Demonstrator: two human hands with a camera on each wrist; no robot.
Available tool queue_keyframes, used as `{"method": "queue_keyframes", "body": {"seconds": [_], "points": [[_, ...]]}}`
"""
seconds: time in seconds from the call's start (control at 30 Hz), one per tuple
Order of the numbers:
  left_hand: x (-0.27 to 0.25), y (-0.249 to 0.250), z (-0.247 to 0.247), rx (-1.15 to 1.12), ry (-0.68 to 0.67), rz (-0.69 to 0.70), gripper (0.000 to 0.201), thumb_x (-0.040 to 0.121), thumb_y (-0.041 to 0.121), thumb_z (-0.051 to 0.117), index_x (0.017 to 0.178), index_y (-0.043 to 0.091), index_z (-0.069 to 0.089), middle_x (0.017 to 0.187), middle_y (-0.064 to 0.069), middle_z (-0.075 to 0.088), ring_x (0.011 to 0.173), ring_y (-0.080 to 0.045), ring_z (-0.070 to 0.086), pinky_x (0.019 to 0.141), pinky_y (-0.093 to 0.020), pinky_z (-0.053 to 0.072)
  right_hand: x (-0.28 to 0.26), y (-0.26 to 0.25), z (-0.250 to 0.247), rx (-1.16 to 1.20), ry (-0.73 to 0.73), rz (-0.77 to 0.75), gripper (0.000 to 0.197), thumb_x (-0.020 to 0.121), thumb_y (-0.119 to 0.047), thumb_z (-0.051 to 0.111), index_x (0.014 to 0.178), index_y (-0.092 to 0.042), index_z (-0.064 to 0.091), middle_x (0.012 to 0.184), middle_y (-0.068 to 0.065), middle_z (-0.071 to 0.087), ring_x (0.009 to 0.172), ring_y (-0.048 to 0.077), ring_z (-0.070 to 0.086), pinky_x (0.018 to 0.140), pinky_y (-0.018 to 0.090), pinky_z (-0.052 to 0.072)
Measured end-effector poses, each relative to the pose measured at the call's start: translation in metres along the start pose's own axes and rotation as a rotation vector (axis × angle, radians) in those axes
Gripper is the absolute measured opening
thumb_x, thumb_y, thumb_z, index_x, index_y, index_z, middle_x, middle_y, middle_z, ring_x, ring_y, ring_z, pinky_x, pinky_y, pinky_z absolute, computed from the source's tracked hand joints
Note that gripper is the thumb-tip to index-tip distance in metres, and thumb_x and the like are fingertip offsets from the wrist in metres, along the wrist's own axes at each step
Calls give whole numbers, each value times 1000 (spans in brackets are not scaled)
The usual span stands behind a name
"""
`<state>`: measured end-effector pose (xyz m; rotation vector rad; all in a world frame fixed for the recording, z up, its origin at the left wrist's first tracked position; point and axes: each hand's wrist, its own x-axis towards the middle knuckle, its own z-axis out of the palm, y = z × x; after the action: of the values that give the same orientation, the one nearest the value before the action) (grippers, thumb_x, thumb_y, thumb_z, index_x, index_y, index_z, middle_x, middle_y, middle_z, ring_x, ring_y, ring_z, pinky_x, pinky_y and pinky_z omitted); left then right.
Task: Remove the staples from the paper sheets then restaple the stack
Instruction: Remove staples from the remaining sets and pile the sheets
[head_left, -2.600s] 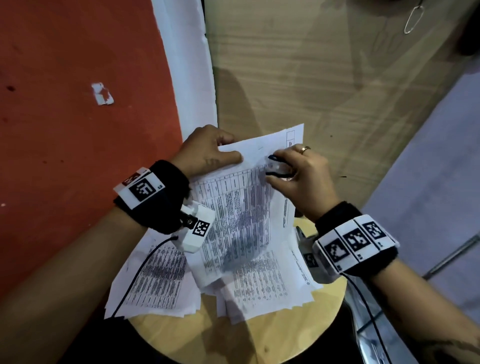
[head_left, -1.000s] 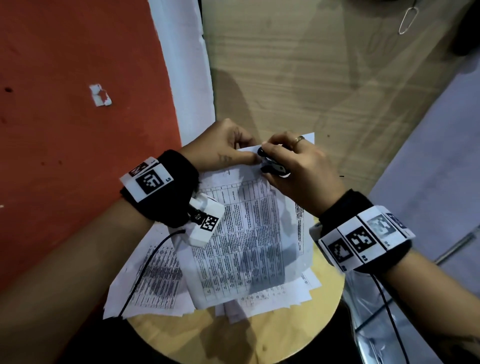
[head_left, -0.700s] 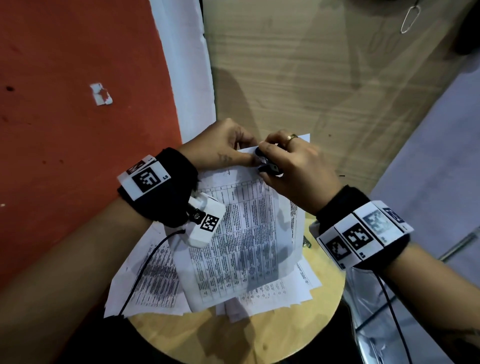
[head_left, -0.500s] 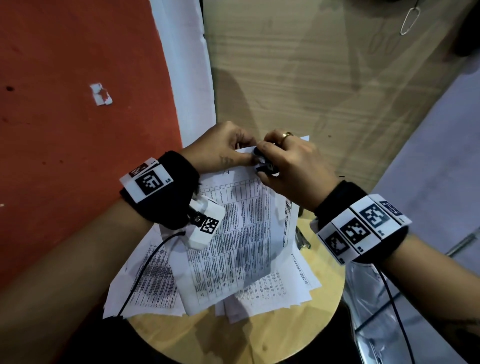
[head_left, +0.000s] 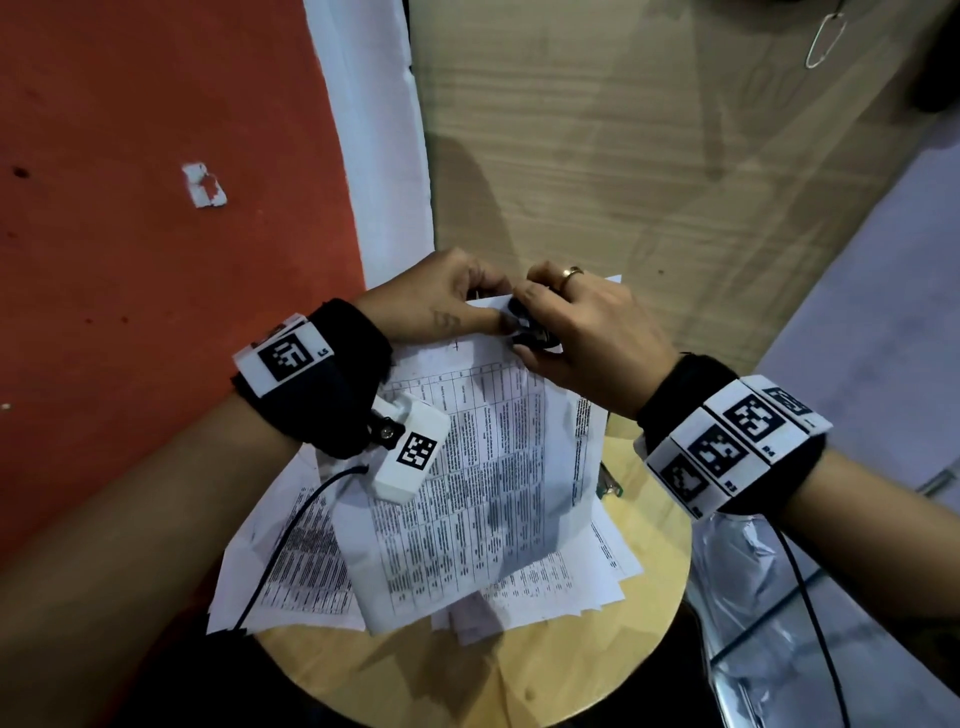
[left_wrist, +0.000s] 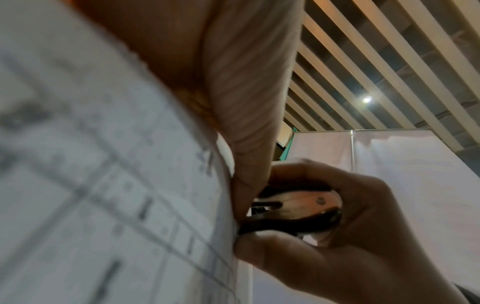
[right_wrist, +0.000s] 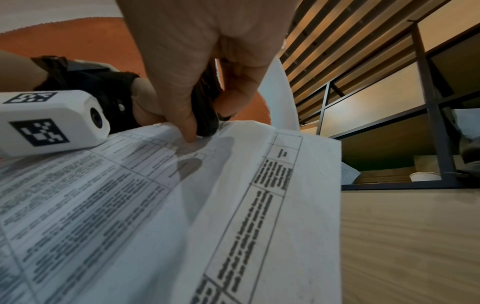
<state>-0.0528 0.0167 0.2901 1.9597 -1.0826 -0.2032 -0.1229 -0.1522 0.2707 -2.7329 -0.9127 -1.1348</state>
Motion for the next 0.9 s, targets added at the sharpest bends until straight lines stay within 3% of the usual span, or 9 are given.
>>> {"method": "queue_keyframes", "body": {"seconds": [0.17, 0.27, 0.37, 0.47, 0.6, 0.67, 0.8, 0.9], "points": [[-3, 4, -2, 2, -46, -8, 7, 84, 6, 68, 90, 1, 69, 95, -25, 69, 84, -17, 60, 77, -33, 46, -3, 2, -1, 10, 22, -36, 37, 76, -29, 49, 87, 3, 64, 86, 19, 64, 62, 33, 61, 46, 29, 46], [-4, 4, -2, -40, -69, -18, 12, 84, 8, 69, 92, 0, 68, 97, -31, 66, 84, -24, 59, 78, -39, 45, -5, 3, 0, 18, 45, -35, 32, 77, -27, 52, 80, 2, 65, 83, 17, 65, 60, 32, 60, 47, 29, 45], [-5, 0, -1, -76, -63, -35, 25, 81, 17, 71, 93, -5, 66, 96, -34, 63, 83, -24, 56, 77, -40, 41, -7, 1, 2, 27, 87, 6, 30, 77, -29, 55, 83, -1, 66, 86, 15, 66, 66, 32, 63, 47, 35, 51], [-4, -5, 0, -123, -2, -41, 32, 74, 28, 74, 88, 0, 68, 88, -30, 65, 80, -22, 56, 75, -36, 41, -11, -1, 2, 42, 176, 62, 27, 78, -28, 63, 88, -5, 69, 87, 11, 68, 71, 31, 63, 53, 34, 52], [-5, -4, -2, -179, 52, -49, 3, 74, 23, 75, 75, 20, 74, 72, -3, 67, 71, -13, 58, 65, -24, 43, -15, -3, 4, 236, 292, 213, 28, 73, -24, 76, 92, -4, 70, 90, 9, 68, 81, 28, 65, 68, 35, 52], [-5, -3, -1, -203, 80, -28, 3, 73, 22, 76, 72, 24, 75, 70, 4, 67, 71, -13, 57, 64, -24, 43, -17, -3, 6, 358, 338, 301, 30, 72, -25, 78, 91, -3, 70, 91, 8, 68, 85, 24, 65, 76, 33, 51], [-6, -3, 2, -214, 123, -1, 2, 74, 23, 73, 73, 24, 74, 74, -1, 66, 74, -20, 57, 67, -28, 43, -18, -6, 9, 537, 418, 390, 30, 69, -21, 81, 91, -3, 71, 91, 3, 68, 86, 14, 63, 81, 26, 50], [-8, -2, 6, -184, 183, 33, 3, 78, 21, 70, 79, 18, 71, 76, -3, 65, 73, -12, 58, 66, -23, 44, -17, -8, 10, 677, 447, 460, 33, 68, -24, 81, 96, -10, 69, 92, -7, 66, 88, 7, 64, 82, 26, 51]]}}
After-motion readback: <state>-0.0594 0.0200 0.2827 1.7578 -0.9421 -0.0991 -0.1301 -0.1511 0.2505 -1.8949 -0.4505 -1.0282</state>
